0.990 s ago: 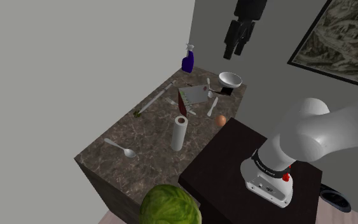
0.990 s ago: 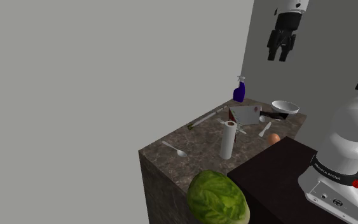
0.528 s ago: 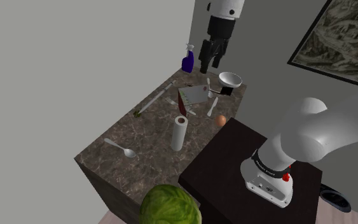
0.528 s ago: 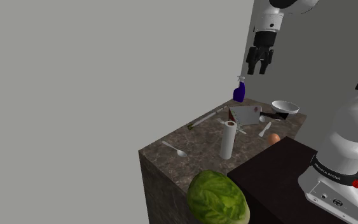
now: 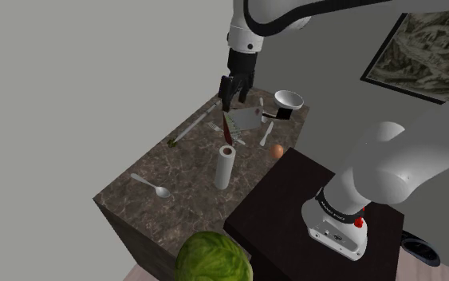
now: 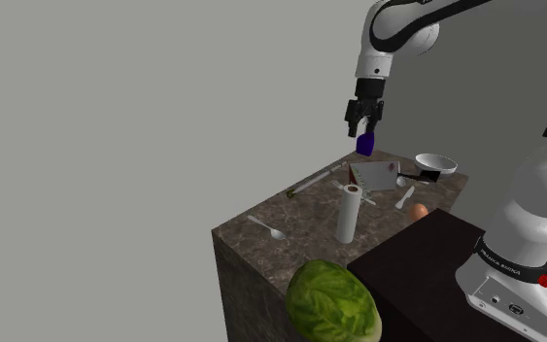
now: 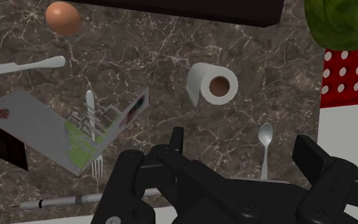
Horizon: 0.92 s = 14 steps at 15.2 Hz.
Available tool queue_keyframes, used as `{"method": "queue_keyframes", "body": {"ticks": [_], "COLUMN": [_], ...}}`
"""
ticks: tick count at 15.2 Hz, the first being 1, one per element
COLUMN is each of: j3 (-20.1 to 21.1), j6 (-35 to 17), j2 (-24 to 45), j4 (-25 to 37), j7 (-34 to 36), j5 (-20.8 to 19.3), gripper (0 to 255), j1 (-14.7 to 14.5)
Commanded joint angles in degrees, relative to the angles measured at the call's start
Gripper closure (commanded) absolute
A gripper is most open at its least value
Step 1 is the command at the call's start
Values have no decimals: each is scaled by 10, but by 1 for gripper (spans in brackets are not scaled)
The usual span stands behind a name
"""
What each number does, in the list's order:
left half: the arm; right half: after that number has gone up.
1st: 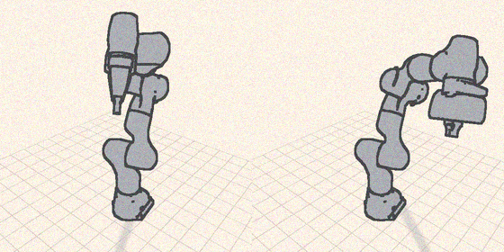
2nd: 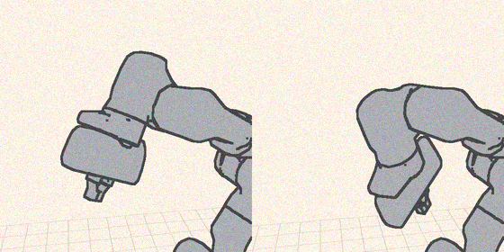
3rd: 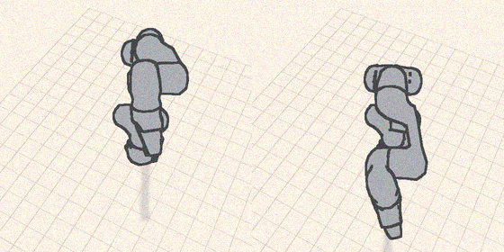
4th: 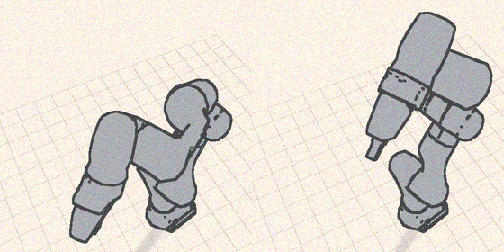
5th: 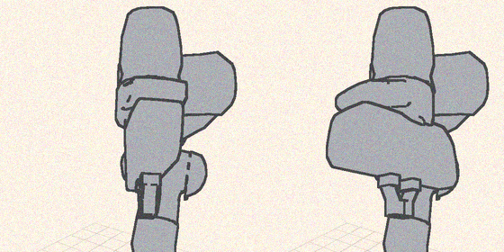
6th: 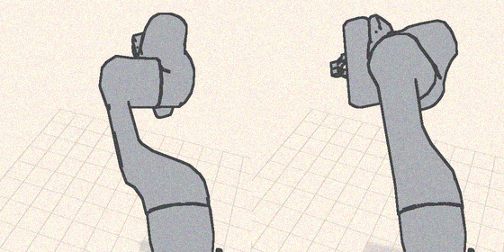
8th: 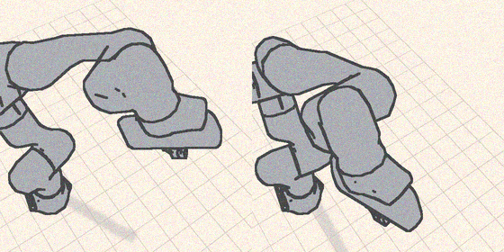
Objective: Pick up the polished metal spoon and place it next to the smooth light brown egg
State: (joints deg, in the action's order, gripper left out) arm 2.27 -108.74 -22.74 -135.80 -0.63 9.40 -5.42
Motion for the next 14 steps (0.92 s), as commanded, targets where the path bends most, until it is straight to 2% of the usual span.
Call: {"method": "queue_keyframes", "body": {"ticks": [1,7,14], "j3": [13,36,56], "j6": [-36,-116,-185], "j2": [37,159,308], "j4": [2,39,114], "j7": [9,20,38], "j5": [7,14,6], "gripper": [0,0,0], "j1": [-9,-26,-46]}}
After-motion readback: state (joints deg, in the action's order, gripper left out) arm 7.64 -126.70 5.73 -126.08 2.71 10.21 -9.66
